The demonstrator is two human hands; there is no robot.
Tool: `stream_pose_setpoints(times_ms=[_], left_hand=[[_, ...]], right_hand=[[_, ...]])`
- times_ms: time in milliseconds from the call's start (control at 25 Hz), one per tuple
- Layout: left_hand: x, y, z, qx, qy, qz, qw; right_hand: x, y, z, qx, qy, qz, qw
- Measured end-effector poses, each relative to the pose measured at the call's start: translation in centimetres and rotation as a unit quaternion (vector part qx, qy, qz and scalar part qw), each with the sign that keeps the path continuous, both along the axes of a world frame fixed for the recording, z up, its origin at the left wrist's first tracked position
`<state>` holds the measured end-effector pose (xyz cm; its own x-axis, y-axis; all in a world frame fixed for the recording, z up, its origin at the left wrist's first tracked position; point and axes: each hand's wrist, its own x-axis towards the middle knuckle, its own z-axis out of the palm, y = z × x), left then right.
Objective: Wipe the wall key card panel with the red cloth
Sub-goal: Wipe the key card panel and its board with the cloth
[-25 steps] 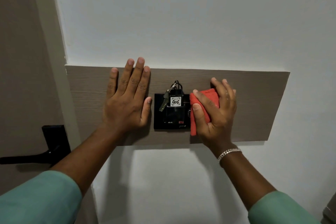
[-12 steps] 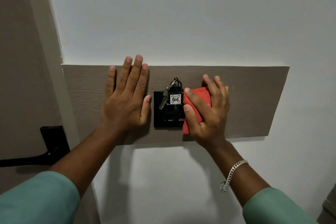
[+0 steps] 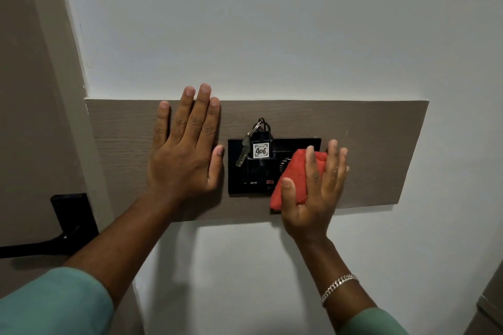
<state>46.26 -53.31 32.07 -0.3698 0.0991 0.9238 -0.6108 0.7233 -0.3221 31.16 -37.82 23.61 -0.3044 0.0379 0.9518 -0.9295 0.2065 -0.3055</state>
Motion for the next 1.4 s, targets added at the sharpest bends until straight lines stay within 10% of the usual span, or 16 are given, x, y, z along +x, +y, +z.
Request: stream_pose_setpoints(times_ms=[160, 360, 760, 1040, 1400], left_hand=[[0.0, 0.0, 0.0, 0.000, -0.003, -0.003, 1.000], [-0.1, -0.1, -0.1, 0.007, -0.003, -0.002, 1.000], [-0.1, 0.1, 0.1, 0.011, -0.006, -0.006, 1.000], [0.1, 0.1, 0.0, 0.005, -0.007, -0.012, 1.000], [0.0, 0.1, 0.0, 0.005, -0.006, -0.012, 1.000]], right_hand=[[0.5, -1.1, 2.8, -0.094, -0.114, 0.022, 0.989], [-1.5, -0.1, 1.8, 0.025, 0.081, -0.023, 0.996], [6.2, -6.4, -1.6, -0.231, -0.294, 0.034, 0.927], [2.6, -2.8, -4.0, -0.074, -0.128, 0.003, 0.989], [0.1, -1.3, 2.1, -0.147, 0.002, 0.108, 0.983]])
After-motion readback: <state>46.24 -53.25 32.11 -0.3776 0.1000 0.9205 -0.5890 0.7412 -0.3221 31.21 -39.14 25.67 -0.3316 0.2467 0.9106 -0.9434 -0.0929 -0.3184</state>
